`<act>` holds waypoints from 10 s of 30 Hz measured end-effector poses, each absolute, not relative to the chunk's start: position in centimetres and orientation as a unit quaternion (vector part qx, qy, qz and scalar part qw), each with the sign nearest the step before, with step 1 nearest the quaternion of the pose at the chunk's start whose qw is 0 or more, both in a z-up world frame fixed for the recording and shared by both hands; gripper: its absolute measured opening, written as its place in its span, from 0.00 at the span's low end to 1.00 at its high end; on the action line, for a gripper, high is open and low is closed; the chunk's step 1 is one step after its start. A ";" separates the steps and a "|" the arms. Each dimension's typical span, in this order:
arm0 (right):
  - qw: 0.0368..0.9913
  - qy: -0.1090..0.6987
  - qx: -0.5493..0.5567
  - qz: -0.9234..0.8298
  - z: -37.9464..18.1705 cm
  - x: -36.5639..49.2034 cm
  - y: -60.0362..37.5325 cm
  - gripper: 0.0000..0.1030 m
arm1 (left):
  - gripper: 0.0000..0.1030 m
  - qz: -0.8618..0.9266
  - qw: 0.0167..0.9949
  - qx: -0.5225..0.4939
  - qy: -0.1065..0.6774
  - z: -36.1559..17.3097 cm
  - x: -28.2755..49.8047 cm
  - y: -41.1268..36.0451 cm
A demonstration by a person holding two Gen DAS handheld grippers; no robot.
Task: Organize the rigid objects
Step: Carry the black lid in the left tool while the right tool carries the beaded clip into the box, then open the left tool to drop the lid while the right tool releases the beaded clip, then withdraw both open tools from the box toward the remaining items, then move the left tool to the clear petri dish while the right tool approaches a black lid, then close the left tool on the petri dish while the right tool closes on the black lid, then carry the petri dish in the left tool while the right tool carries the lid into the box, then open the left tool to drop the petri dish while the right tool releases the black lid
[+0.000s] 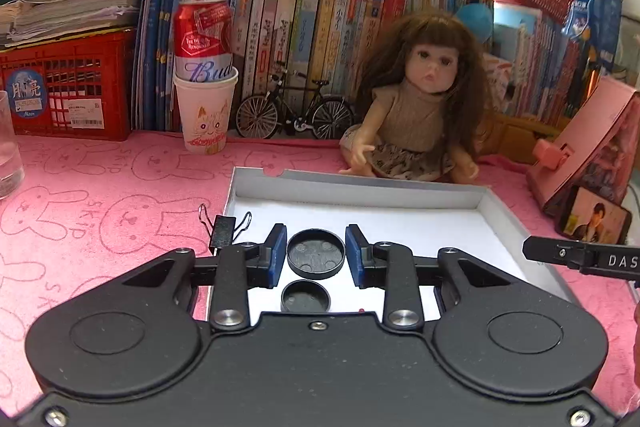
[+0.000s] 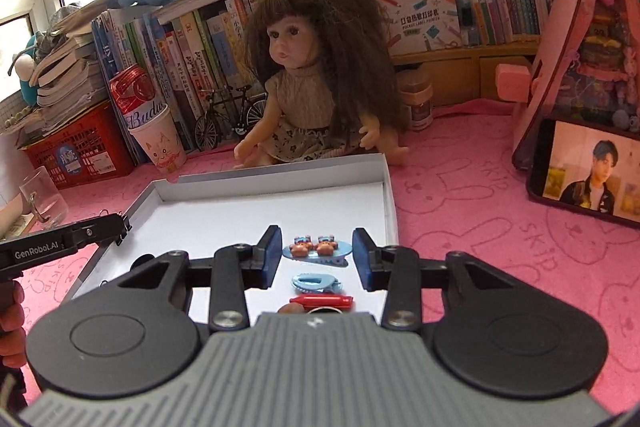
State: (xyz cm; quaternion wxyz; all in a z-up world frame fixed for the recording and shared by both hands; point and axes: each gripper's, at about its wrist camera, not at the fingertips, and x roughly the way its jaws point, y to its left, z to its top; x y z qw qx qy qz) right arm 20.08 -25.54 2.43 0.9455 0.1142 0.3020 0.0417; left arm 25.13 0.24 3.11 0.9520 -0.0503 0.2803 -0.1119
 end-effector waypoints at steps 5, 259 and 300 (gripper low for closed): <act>0.941 0.316 0.119 0.036 1.4 21.7 -25.8 0.43 | 0.29 -0.101 0.951 -0.040 0.290 1.8 26.3 -0.5; 0.965 0.257 0.018 0.044 1.0 11.7 -20.0 0.35 | 0.21 -0.162 0.946 -0.057 0.274 2.2 16.7 -3.8; 0.959 0.274 0.071 0.033 0.3 16.9 -20.7 0.58 | 0.52 -0.131 0.942 -0.040 0.305 0.9 20.6 -4.0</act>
